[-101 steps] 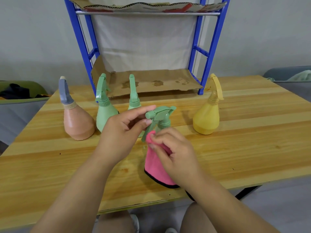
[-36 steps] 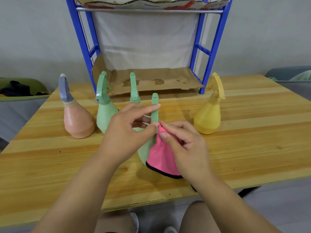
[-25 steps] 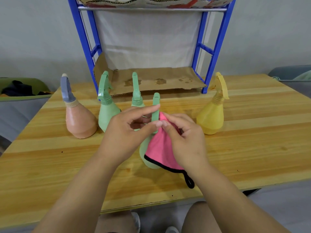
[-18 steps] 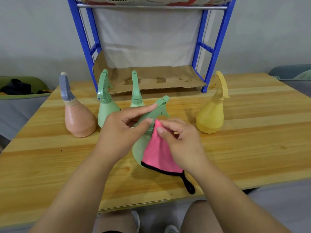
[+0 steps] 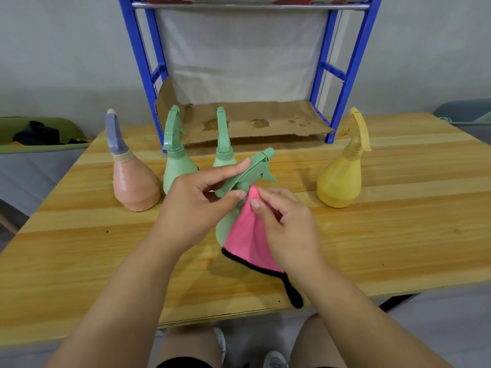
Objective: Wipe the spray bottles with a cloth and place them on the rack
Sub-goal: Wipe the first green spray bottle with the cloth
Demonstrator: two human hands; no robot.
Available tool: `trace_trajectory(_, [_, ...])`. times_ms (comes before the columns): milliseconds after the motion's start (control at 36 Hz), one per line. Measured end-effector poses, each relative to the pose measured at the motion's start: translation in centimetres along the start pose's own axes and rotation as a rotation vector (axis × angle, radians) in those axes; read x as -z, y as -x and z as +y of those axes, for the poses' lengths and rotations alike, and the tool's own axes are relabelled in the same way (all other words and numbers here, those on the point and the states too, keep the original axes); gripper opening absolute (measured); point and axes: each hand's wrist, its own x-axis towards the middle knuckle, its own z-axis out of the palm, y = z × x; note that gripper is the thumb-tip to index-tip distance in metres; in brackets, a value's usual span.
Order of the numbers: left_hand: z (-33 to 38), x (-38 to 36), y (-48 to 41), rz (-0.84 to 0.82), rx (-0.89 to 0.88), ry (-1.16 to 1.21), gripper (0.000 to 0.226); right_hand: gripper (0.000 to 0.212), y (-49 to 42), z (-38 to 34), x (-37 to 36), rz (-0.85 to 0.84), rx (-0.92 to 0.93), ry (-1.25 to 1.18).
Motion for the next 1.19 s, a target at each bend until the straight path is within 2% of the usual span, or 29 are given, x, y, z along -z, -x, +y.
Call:
trace_trajectory(222, [-0.2, -0.1, 0.1, 0.03, -0.038, -0.052, 0.052, 0.029, 0.7, 1.1, 1.0, -0.078, -0.037, 0.108])
trace_trajectory(528, [0.1, -1.8, 1.2, 0.173, -0.133, -0.207, 0.053, 0.028, 2.6, 0.6, 0.3, 0.113, 0.045, 0.001])
trace_trajectory(639, [-0.1, -1.9, 1.4, 0.208, -0.083, -0.182, 0.052, 0.027, 3.1, 0.7, -0.2, 0.158, 0.121, 0.034])
trace_trajectory(722, [-0.2, -1.7, 1.3, 0.172, -0.054, -0.156, 0.038, 0.024, 3.0, 0.9, -0.2, 0.156, 0.089, 0.02])
trace_trajectory(806, [-0.5, -1.2, 1.4, 0.11, -0.042, -0.066, 0.028, 0.022, 2.3, 0.8, 0.1, 0.117, -0.028, -0.039])
trace_trajectory(944, [-0.9, -0.6, 1.6, 0.02, 0.023, 0.035, 0.028, 0.02, 1.6, 0.4, 0.6, 0.069, -0.132, -0.114])
trace_trajectory(1083, [-0.8, -0.7, 1.6, 0.042, 0.072, 0.074, 0.031, 0.02, 2.4, 0.1, 0.1, 0.141, -0.09, -0.132])
trace_trajectory(1194, [-0.8, -1.2, 1.9, 0.087, 0.034, 0.023, 0.037, 0.026, 2.8, -0.4, 0.7, 0.178, 0.002, -0.15])
